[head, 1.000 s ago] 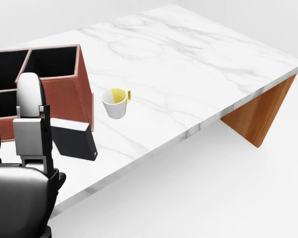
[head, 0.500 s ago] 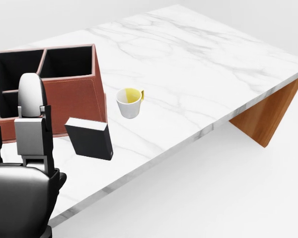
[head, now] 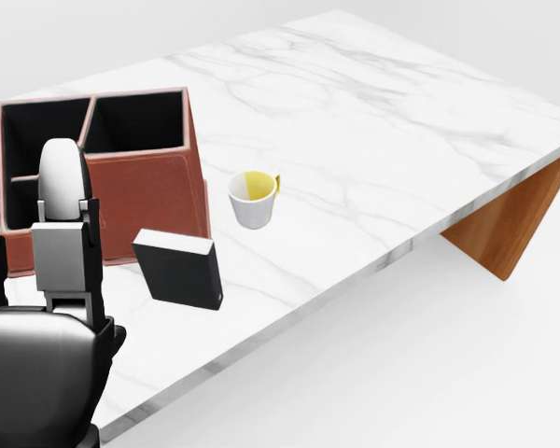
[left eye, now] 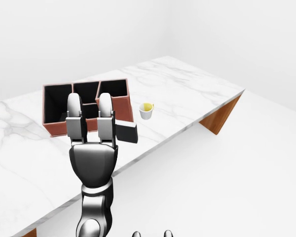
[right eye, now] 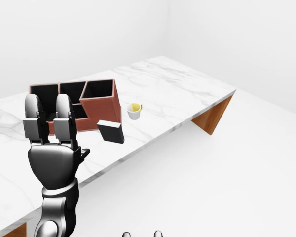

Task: Pick up the book and place it in the right compartment of the caddy.

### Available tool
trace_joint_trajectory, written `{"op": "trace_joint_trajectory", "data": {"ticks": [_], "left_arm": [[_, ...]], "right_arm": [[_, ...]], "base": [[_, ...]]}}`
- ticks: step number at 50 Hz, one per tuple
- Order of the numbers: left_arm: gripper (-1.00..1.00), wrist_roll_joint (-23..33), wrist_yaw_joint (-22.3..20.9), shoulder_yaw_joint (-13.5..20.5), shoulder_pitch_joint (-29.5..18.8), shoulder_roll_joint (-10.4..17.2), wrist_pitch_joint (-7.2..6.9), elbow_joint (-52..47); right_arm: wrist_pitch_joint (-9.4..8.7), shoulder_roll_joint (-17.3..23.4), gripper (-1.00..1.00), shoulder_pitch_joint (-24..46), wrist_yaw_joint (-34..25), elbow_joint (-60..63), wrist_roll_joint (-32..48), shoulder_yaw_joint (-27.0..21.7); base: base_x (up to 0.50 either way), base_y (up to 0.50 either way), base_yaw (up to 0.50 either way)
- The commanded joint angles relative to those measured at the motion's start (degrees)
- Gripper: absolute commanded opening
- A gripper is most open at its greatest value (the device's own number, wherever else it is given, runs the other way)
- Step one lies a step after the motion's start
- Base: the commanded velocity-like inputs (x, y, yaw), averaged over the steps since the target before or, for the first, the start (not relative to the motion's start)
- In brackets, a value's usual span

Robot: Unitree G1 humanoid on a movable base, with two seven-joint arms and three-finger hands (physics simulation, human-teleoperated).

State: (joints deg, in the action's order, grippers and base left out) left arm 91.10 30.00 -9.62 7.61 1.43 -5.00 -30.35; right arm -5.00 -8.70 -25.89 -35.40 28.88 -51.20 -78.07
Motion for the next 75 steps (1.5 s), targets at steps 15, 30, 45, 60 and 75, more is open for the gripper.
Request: {"op": "trace_joint_trajectory", "data": {"ticks": [15, 30, 45, 60, 75], "left_arm": [[1.0, -0.1, 0.0, -0.1, 0.2, 0.0, 0.0, -0.9], [1.0, -0.2, 0.0, -0.2, 0.4, -0.1, 0.0, -1.3], [1.0, -0.1, 0.0, -0.3, 0.6, 0.0, 0.0, -0.9], [1.0, -0.2, 0.0, -0.2, 0.3, 0.0, 0.0, -0.4], [1.0, 0.1, 0.0, -0.5, 0.6, 0.0, 0.0, -1.5]], "right_arm": [[0.0, 0.0, 1.0, 0.0, -0.2, 0.3, -0.3, -0.3], [0.0, 0.1, 1.0, 0.0, -0.2, 0.2, -0.6, -0.4], [0.0, -0.1, 1.0, -0.1, -0.3, 0.4, -0.5, -0.3], [0.0, 0.2, 1.0, -0.1, 0.0, -0.1, -0.5, -0.4], [0.0, 0.1, 1.0, 0.0, -0.1, 0.0, -0.6, -0.4]], "base": [[0.11, -0.01, 0.0], [0.08, -0.05, 0.0], [0.08, -0.06, 0.0], [0.08, -0.06, 0.0], [0.08, -0.05, 0.0]]}}
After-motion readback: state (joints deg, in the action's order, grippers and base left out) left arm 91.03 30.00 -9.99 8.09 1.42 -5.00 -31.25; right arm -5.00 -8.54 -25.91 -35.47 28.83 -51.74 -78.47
